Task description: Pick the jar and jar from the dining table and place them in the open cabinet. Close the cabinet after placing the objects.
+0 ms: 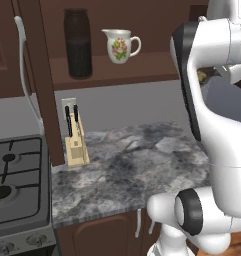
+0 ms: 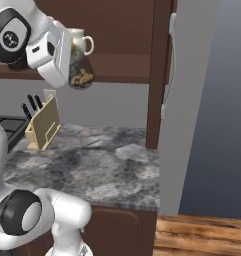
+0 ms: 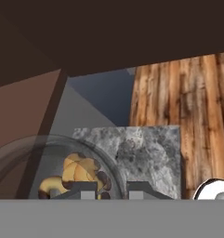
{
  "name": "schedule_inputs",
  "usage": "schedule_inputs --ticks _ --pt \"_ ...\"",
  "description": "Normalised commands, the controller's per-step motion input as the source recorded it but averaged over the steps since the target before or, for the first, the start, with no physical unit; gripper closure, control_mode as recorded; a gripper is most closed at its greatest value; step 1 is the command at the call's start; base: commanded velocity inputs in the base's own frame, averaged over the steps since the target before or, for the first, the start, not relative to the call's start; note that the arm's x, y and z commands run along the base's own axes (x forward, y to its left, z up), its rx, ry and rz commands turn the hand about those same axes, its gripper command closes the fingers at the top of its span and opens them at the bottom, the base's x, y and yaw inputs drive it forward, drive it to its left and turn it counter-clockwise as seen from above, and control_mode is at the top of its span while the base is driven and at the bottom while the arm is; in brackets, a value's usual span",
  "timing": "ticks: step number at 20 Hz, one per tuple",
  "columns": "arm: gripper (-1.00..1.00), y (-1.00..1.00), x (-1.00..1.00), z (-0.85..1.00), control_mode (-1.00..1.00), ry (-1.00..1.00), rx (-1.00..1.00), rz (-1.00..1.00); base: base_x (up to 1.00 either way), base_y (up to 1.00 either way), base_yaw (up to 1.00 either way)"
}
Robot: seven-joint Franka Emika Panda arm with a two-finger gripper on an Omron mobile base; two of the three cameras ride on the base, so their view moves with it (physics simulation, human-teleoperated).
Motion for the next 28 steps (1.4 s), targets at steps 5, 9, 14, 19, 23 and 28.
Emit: schedule_inputs --ticks 5,9,14,19,23,28 --pt "1.0 0.0 0.34 -0.02 -1.0 0.03 0.04 0.03 0.0 0.0 0.0" --pt "1.0 0.0 0.26 0.0 -1.0 -0.09 0.04 0.01 0.0 0.0 0.0" --pt "1.0 0.0 0.28 0.0 -1.0 -0.11 0.02 0.0 0.0 0.0 0.0" --pt "1.0 0.0 0.31 -0.01 -1.0 -0.03 0.0 0.0 0.0 0.0 0.0" --pt "1.0 0.0 0.28 -0.03 -1.0 0.0 0.0 0.0 0.0 0.0 0.0" --pt "1.0 0.0 0.26 -0.04 -1.0 0.0 0.0 0.0 0.0 0.0 0.0"
